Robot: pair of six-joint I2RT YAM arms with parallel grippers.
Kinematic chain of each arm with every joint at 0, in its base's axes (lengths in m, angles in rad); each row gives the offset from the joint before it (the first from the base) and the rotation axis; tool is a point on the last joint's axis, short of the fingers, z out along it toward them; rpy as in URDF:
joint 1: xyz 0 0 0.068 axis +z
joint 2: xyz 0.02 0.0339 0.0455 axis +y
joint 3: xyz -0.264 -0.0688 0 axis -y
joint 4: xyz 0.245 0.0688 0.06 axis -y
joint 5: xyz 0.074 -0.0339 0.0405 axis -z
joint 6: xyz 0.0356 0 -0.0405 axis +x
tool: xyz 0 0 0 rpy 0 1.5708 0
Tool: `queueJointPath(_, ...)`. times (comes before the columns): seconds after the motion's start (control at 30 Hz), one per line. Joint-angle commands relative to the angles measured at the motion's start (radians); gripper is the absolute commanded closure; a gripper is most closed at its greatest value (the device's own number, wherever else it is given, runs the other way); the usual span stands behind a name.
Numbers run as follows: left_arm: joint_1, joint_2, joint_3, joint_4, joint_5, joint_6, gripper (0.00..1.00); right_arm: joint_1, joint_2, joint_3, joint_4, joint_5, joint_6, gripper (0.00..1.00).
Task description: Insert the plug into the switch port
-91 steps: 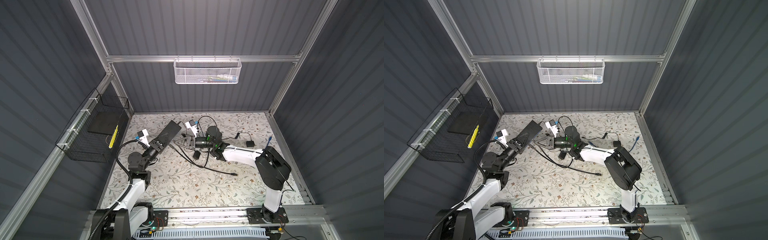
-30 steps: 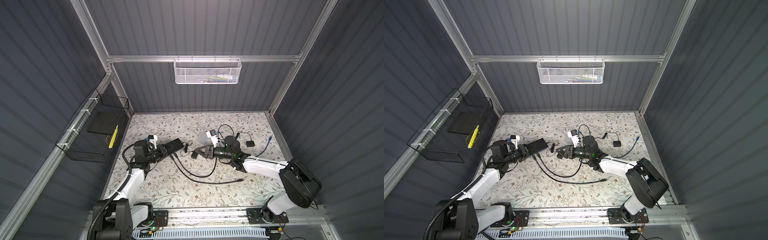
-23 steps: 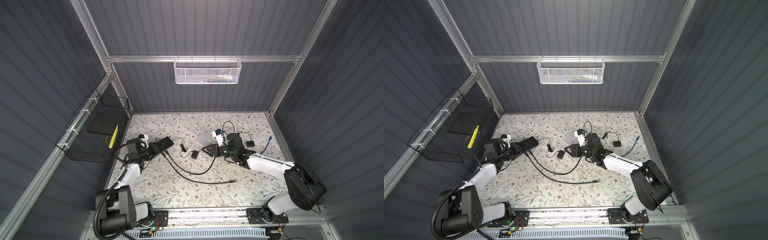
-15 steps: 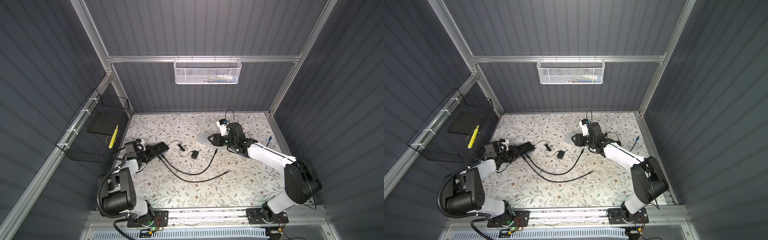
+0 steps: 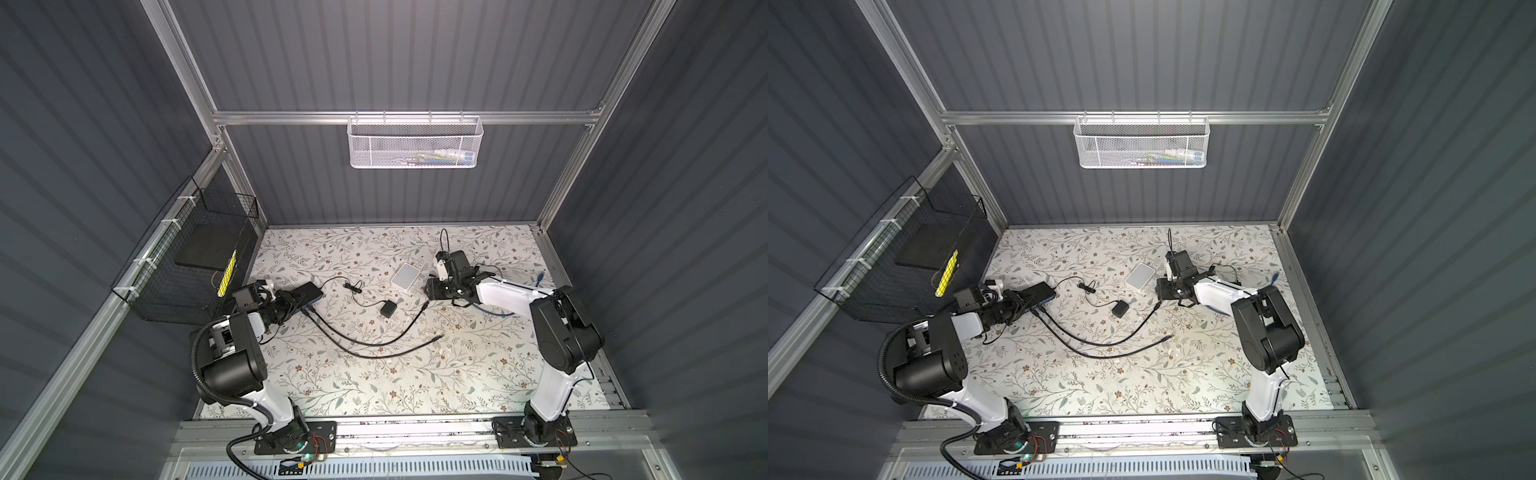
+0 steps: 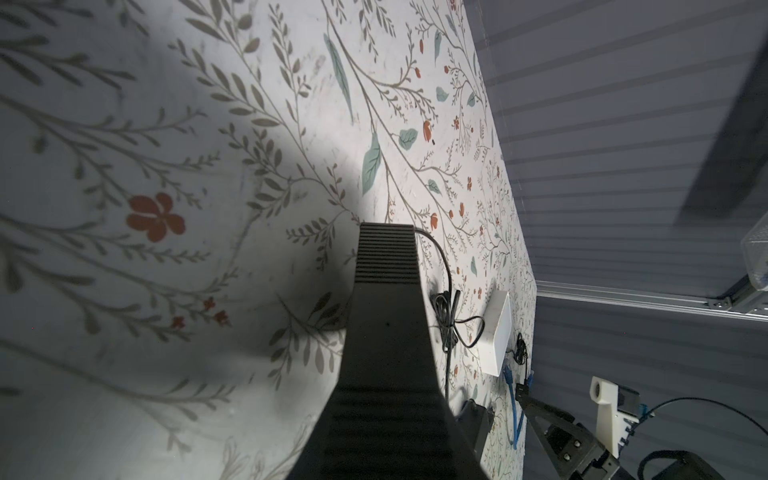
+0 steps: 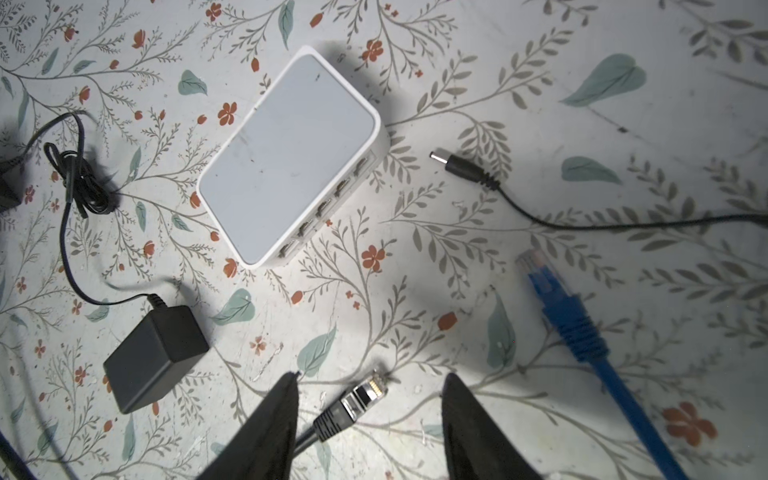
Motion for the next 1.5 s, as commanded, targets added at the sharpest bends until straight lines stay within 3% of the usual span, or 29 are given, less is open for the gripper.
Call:
queueJointPath(0.0,0.018,0.066,-0.019,-0.088,-0.112,0.063,0.7,-0.001,-0.003,0.016,0.006,0.003,-0.016,0.43)
queueJointPath(0.3,0.038,0.117,-0.031,-0.049,-0.127,0.033,0.54,-0.002,-0.048,-0.006,0.0,-0.012,-0.034,0.43)
queueJointPath(0.53,0.055,0.134,-0.029,-0.054,-0.13,0.04,0.48,-0.004,-0.08,-0.035,-0.001,-0.025,-0.044,0.43)
queueJointPath(0.57,0.055,0.134,-0.028,-0.059,-0.128,0.038,0.3,-0.004,-0.084,-0.039,0.001,-0.028,-0.043,0.42)
queueJointPath(0.6,0.057,0.13,-0.027,-0.067,-0.138,0.041,0.01,-0.004,-0.088,-0.046,0.005,-0.032,-0.043,0.43)
queueJointPath(0.97,0.071,0.068,-0.03,-0.113,-0.197,0.037,0.0,-0.016,-0.131,-0.076,-0.002,-0.027,-0.047,0.42)
queueJointPath(1.3,0.072,-0.156,-0.007,-0.35,-0.453,0.063,0.0,-0.053,-0.176,-0.062,-0.1,0.027,-0.074,0.4)
queueJointPath(1.47,0.072,-0.223,0.012,-0.438,-0.52,0.072,0.0,-0.072,-0.184,-0.063,-0.115,0.025,-0.085,0.4)
